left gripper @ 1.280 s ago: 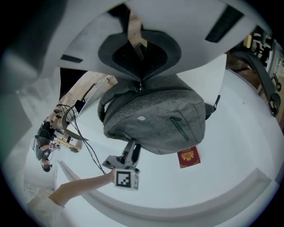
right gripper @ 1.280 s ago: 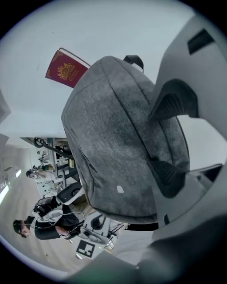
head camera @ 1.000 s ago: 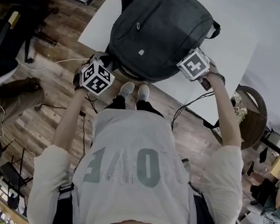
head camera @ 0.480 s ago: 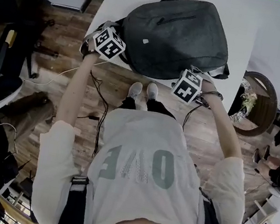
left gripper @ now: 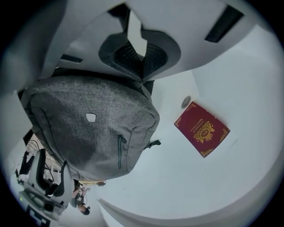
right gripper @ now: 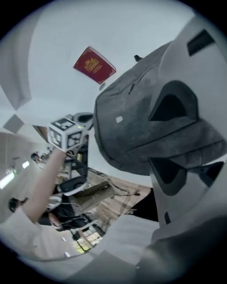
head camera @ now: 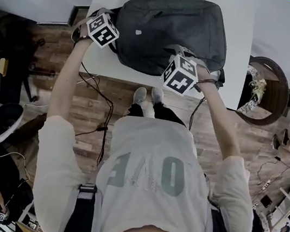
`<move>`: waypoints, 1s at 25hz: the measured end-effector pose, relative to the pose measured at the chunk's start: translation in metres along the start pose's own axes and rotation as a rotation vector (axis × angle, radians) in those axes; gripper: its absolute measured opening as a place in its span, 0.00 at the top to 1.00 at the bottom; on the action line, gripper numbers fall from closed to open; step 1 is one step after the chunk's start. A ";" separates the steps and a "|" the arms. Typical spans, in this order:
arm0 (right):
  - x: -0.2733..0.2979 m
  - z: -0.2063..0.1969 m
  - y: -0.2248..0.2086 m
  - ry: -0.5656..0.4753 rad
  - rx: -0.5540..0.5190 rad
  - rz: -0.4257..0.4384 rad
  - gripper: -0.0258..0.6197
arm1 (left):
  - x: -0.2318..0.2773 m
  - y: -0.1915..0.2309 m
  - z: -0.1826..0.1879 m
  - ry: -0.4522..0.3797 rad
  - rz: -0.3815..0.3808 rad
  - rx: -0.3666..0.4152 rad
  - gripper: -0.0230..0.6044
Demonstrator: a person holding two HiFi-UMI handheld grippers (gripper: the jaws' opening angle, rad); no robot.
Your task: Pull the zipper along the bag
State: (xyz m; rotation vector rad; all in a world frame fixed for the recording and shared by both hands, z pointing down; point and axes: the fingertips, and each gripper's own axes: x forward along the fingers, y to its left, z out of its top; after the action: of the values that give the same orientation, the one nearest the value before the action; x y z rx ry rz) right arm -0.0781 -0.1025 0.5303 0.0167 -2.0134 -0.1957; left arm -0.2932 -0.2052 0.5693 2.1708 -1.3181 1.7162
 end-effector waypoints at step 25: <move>0.029 -0.019 -0.001 -0.033 0.068 0.080 0.55 | -0.054 -0.038 -0.012 0.101 -0.199 0.258 0.92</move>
State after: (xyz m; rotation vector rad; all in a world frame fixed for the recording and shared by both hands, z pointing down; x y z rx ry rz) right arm -0.0734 -0.1084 0.5639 -0.0241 -2.0489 -0.0768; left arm -0.2778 -0.1448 0.5450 2.2176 -0.8660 1.9758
